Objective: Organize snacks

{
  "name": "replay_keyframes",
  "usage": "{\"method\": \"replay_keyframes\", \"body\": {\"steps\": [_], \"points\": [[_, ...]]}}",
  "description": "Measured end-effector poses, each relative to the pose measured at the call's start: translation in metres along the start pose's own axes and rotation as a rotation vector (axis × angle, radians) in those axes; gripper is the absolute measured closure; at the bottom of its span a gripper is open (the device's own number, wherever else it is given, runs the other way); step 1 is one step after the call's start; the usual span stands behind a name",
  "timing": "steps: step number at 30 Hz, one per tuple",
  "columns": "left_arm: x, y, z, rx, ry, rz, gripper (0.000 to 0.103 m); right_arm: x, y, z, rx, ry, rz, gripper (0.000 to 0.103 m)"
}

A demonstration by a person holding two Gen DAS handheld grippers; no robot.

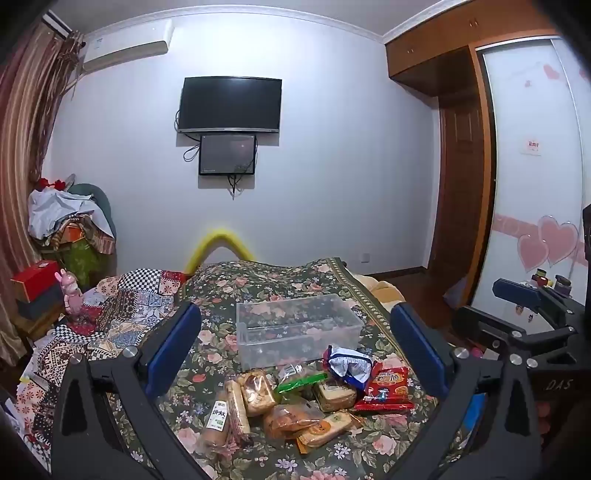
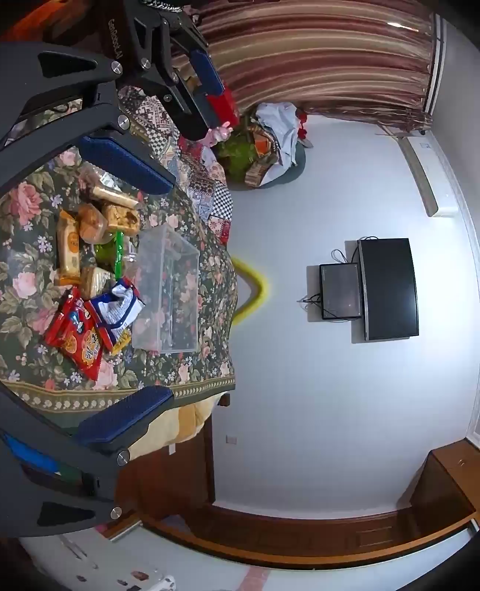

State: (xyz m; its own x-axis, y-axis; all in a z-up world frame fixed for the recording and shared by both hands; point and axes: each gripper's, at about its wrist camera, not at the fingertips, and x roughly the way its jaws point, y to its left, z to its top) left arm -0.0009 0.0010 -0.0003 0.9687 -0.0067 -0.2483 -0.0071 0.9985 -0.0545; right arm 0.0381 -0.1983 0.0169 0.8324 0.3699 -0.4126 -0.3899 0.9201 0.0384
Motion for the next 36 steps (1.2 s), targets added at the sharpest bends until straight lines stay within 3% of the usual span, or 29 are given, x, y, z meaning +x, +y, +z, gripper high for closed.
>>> {"method": "replay_keyframes", "body": {"steps": [36], "points": [[0.002,-0.001,0.002,-0.009,-0.001,-0.015,0.0,-0.008,0.002,0.005,0.014,-0.03,0.002,0.0]]}}
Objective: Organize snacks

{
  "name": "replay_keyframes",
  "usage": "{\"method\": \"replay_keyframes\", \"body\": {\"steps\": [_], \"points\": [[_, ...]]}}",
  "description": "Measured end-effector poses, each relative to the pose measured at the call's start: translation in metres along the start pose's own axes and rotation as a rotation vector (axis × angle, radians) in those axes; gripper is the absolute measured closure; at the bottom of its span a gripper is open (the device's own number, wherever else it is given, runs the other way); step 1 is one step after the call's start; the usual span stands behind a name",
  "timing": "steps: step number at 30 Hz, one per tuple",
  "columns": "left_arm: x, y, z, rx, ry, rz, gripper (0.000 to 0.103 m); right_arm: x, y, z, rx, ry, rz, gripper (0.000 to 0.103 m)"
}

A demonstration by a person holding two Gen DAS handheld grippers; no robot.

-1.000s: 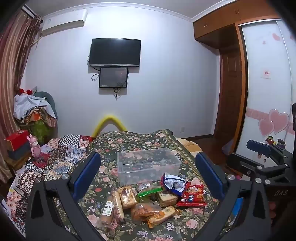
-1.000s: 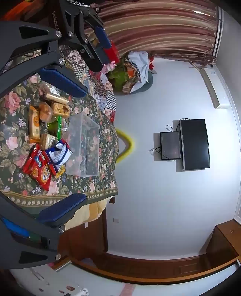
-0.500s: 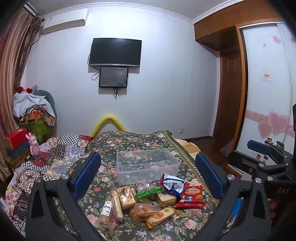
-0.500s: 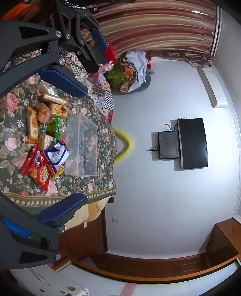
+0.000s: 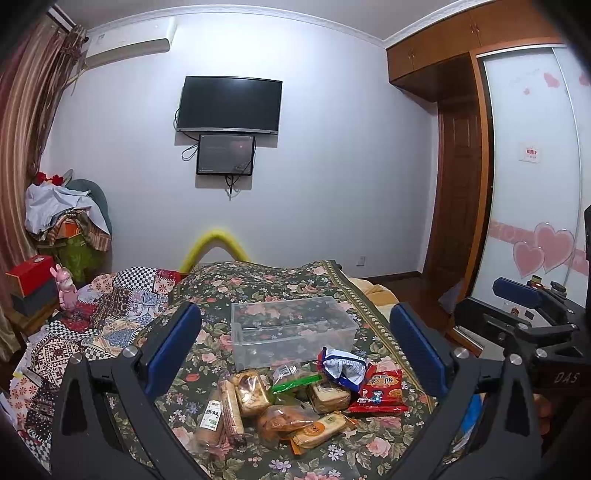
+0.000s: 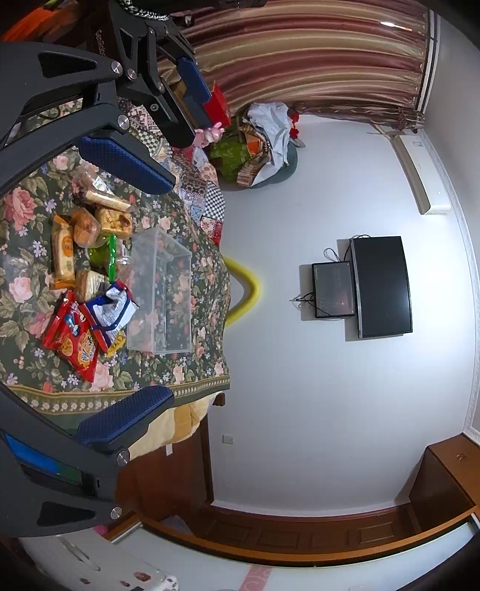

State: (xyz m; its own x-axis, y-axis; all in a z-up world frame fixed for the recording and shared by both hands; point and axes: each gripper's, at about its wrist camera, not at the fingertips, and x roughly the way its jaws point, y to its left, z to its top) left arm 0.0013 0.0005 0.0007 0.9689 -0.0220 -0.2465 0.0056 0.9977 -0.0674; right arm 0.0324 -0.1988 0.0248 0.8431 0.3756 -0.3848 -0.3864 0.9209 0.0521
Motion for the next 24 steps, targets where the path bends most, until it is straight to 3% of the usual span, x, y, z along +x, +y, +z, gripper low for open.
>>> {"method": "replay_keyframes", "body": {"steps": [24], "points": [[-0.0018,0.0009,-0.0004,-0.008,0.003,0.003,0.0,-0.0026,0.0003,-0.0004,0.009,-0.008,0.002,0.0]]}}
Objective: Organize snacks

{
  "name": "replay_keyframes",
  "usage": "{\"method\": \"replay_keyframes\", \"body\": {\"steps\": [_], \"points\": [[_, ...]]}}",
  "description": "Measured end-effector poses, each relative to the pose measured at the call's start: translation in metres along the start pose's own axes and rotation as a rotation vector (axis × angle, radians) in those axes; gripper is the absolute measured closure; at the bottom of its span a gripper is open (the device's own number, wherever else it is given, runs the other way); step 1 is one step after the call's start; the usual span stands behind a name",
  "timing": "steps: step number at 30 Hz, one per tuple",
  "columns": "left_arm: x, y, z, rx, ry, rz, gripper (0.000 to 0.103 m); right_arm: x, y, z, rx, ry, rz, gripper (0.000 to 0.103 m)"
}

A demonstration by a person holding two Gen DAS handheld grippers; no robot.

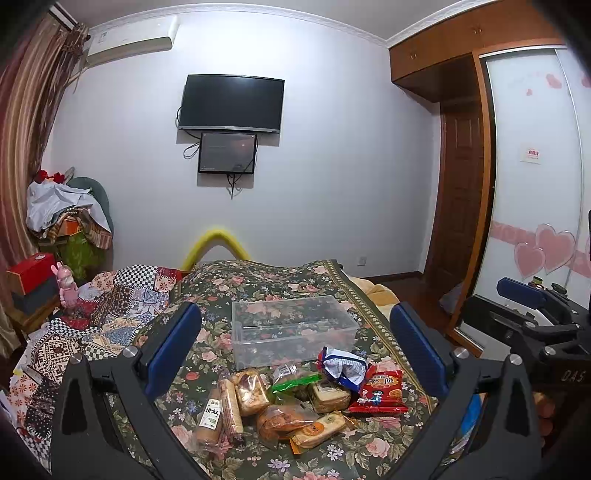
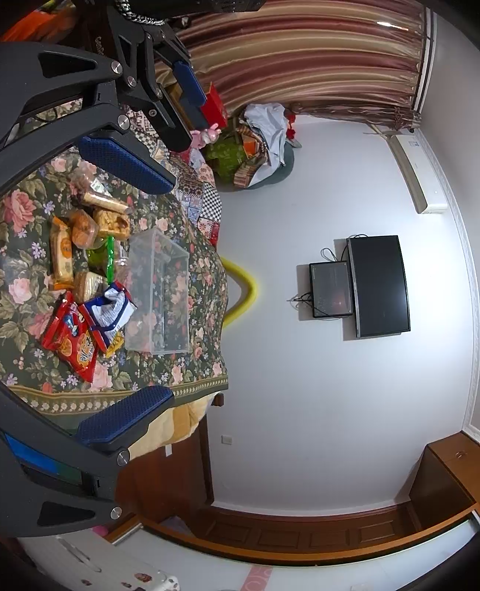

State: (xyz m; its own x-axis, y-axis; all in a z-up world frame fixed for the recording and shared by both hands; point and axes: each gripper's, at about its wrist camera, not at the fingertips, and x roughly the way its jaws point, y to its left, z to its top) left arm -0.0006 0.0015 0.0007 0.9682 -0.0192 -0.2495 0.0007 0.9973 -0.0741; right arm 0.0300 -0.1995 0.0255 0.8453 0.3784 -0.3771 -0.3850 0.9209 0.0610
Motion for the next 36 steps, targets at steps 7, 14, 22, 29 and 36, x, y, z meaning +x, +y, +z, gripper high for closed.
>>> {"method": "replay_keyframes", "body": {"steps": [7,14,22,29,36], "points": [[0.0,0.0,-0.001,-0.001,0.001,-0.003,0.0,0.0,0.0,0.0,-0.001,-0.001,0.0,0.0],[0.001,0.001,-0.001,-0.002,0.001,-0.007,0.0,-0.001,0.001,0.0,0.001,-0.001,0.004,0.0],[0.004,0.002,-0.002,-0.003,0.009,-0.004,0.0,0.003,0.0,-0.002,0.007,0.009,0.006,0.0],[0.014,0.008,-0.006,-0.006,0.034,-0.009,0.0,0.009,-0.002,-0.005,0.017,0.027,0.003,0.0],[0.039,0.029,-0.02,-0.006,0.124,0.025,0.014,0.028,-0.014,-0.013,0.03,0.08,-0.025,0.0]]}}
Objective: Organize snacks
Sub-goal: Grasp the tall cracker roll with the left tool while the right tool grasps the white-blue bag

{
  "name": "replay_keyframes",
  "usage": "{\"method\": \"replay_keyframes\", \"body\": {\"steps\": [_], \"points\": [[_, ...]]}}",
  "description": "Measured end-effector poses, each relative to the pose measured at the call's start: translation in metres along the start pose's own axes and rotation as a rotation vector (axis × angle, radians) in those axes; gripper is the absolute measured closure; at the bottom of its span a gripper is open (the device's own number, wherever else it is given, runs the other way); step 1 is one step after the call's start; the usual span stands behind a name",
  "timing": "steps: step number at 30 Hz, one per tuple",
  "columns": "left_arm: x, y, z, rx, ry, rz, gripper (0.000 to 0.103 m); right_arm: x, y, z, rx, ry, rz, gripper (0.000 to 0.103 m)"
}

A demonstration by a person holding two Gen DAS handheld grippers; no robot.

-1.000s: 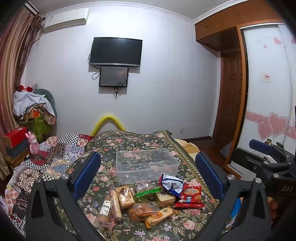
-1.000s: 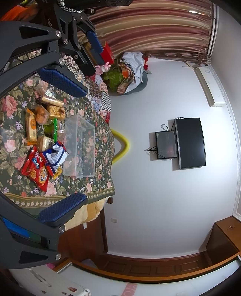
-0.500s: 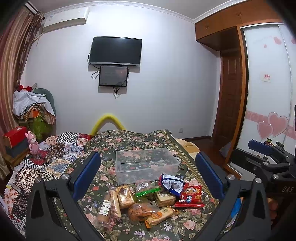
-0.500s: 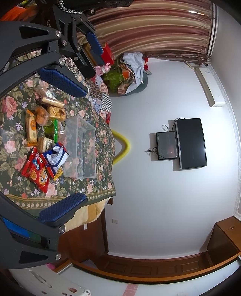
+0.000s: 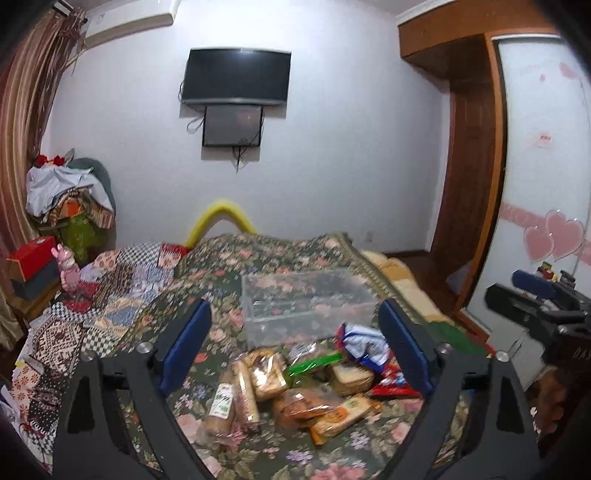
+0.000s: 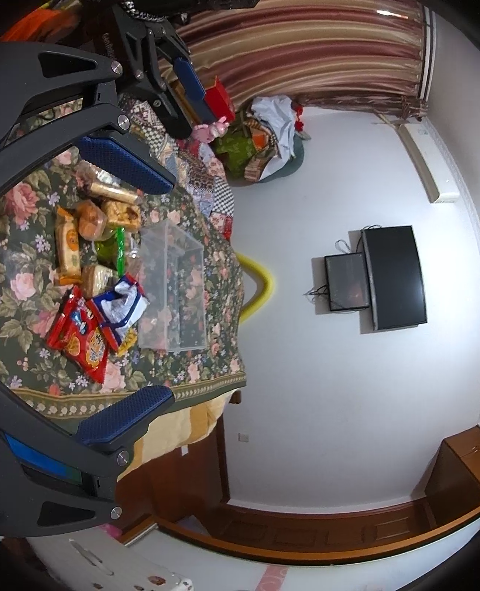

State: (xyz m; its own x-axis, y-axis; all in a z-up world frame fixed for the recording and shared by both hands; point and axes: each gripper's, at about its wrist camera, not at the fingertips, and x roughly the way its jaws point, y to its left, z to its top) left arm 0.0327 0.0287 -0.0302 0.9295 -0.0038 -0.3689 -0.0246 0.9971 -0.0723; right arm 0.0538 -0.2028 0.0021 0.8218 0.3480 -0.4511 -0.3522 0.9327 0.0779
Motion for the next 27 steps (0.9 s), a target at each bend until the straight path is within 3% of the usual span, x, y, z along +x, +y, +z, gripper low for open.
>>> {"method": "replay_keyframes", "body": {"steps": [5,17,27], "points": [[0.028,0.023,-0.012,0.002,0.092,0.039,0.022,0.021,-0.013,-0.007,0.007,0.061,-0.02,0.002],[0.104,0.079,-0.065,-0.048,0.367,0.081,0.032,0.085,-0.04,-0.031,0.026,0.293,0.0,0.027],[0.15,0.09,-0.093,-0.117,0.501,0.011,0.052,0.127,-0.041,-0.041,0.017,0.4,0.064,0.035]]}}
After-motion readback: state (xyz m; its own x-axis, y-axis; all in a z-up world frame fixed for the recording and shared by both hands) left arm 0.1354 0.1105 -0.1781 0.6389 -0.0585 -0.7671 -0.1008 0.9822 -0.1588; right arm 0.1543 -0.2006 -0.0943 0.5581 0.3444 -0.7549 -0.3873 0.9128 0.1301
